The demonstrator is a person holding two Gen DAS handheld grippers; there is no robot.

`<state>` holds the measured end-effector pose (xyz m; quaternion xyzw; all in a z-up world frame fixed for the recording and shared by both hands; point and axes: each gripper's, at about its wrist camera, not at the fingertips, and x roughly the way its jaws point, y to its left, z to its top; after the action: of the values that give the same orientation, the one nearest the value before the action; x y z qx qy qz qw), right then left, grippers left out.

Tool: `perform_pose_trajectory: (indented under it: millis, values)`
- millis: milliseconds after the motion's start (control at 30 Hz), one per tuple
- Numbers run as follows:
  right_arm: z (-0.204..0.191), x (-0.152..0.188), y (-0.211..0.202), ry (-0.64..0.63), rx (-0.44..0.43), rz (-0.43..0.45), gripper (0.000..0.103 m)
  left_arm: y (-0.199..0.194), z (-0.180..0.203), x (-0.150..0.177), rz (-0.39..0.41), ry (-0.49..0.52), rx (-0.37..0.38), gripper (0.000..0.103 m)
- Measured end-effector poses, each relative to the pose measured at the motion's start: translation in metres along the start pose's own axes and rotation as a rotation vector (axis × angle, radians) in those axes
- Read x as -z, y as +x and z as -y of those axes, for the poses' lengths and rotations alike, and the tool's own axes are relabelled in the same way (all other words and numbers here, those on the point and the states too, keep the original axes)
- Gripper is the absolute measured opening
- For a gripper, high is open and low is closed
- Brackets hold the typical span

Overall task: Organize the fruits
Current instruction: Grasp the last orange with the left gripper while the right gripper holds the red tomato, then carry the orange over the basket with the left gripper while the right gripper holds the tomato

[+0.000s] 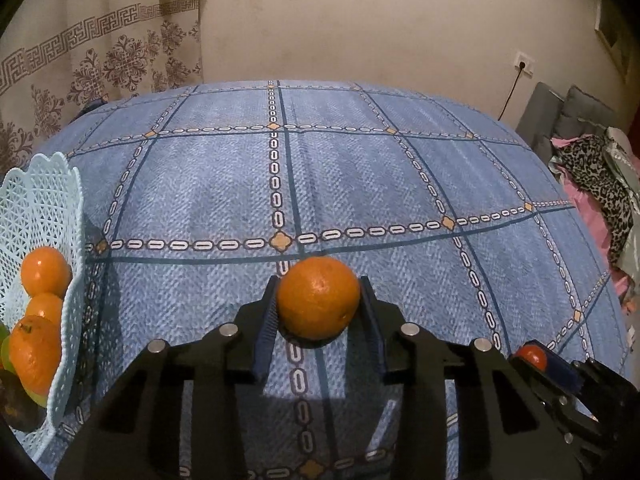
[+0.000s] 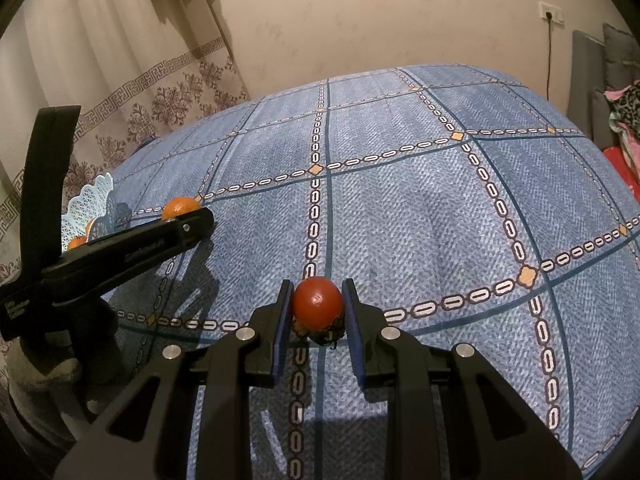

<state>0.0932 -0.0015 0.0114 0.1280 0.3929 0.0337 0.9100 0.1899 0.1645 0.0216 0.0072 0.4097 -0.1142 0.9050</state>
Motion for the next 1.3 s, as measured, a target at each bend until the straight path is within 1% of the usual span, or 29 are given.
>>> perform_pose_trajectory:
  millis: [200,500,633,767,1067,1300]
  values:
    - [0.000,0.000,0.000,0.000,0.000,0.000,0.025,-0.011,0.002,0.007,0.008,0.008,0.007,0.039]
    - [0.000,0.000,-0.002,0.002,-0.003,0.010,0.025,-0.042,0.003,0.020,0.048,0.006,0.011,0.039]
    - [0.000,0.000,-0.005,0.002,-0.011,0.018,0.025,-0.054,-0.001,0.027,0.053,-0.011,0.011,0.039]
    - [-0.002,0.001,-0.007,-0.004,-0.015,0.026,0.025,-0.066,-0.006,0.032,0.069,-0.023,-0.001,0.039]
    - [-0.002,0.001,-0.008,-0.005,-0.014,0.029,0.025,-0.098,-0.020,0.040,0.131,-0.030,-0.033,0.039]
    - [-0.001,0.002,-0.007,-0.003,-0.007,0.027,0.025,-0.117,-0.039,0.042,0.170,-0.062,-0.058,0.039]
